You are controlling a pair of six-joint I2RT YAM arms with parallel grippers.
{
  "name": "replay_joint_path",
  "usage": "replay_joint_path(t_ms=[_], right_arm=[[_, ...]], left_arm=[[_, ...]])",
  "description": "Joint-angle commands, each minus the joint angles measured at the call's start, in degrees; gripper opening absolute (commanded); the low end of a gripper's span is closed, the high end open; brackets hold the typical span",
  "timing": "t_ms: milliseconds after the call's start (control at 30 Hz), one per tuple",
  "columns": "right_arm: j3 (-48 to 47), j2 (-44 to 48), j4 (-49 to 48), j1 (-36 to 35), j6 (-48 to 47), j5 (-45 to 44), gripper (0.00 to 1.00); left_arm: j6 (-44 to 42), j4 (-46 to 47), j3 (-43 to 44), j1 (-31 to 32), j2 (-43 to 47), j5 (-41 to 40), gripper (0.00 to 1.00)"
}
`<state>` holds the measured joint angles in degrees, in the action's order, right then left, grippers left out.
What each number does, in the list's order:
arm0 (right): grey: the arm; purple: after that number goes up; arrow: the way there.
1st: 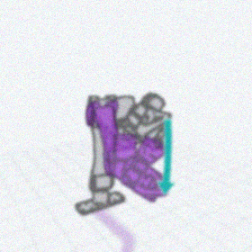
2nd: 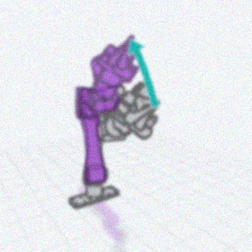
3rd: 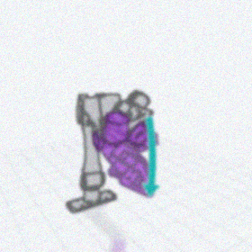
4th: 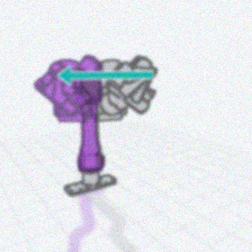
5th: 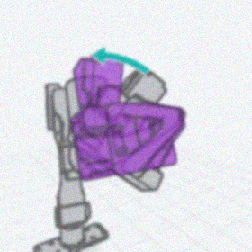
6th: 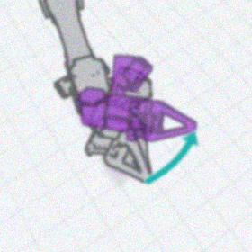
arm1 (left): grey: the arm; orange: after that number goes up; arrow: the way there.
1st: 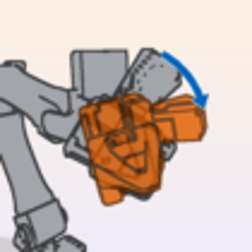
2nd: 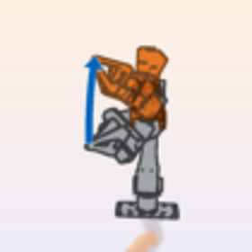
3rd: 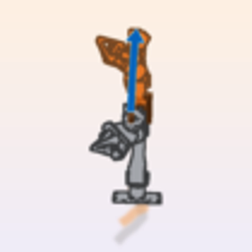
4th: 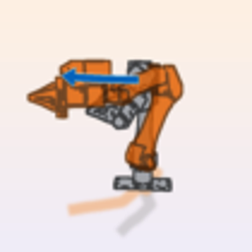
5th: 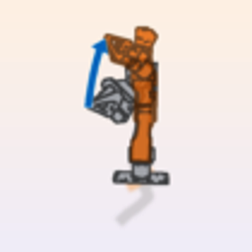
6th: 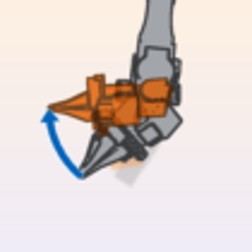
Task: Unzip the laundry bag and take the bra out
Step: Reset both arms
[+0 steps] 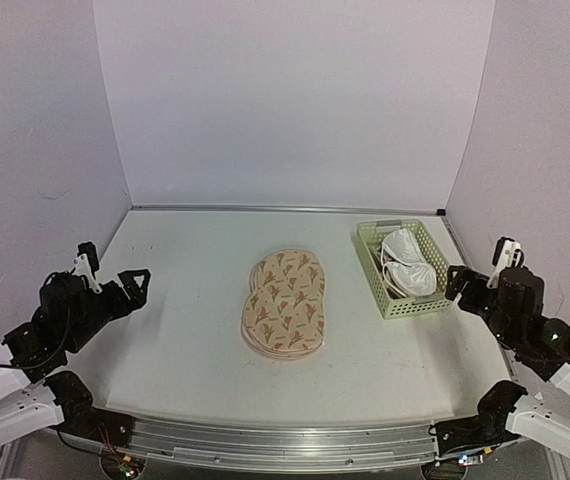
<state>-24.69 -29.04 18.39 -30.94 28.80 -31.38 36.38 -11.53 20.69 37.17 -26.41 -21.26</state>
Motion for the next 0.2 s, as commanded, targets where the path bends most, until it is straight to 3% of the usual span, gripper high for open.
replay_joint_path(t_ms=[0, 167], right_arm=[[3.7, 5.3, -3.2, -0.2, 1.1, -0.7, 0.98], [5.6, 9.8, -3.9, -0.2, 1.4, 0.5, 0.98]], left_arm=[[2.9, 5.3, -4.6, -0.3, 6.6, -0.7, 1.00], [3.2, 5.4, -8.2, -0.3, 11.4, 0.0, 1.00]])
